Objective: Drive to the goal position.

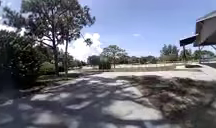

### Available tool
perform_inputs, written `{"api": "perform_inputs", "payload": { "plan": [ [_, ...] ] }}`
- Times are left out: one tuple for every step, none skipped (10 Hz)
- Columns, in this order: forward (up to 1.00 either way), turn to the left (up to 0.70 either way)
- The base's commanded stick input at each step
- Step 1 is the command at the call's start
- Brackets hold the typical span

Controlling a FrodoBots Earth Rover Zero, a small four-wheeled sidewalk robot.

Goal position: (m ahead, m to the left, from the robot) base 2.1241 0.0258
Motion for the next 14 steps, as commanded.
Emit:
{"api": "perform_inputs", "payload": {
  "plan": [
    [0.5, 0.0],
    [0.5, 0.0],
    [0.5, 0.08],
    [0.5, 0.15],
    [0.5, 0.23],
    [0.5, 0.25],
    [0.5, 0.22],
    [0.5, 0.11],
    [0.5, 0.01],
    [0.5, 0.0],
    [0.5, 0.0],
    [0.5, 0.0],
    [0.5, 0.0],
    [0.5, 0.0]
  ]
}}
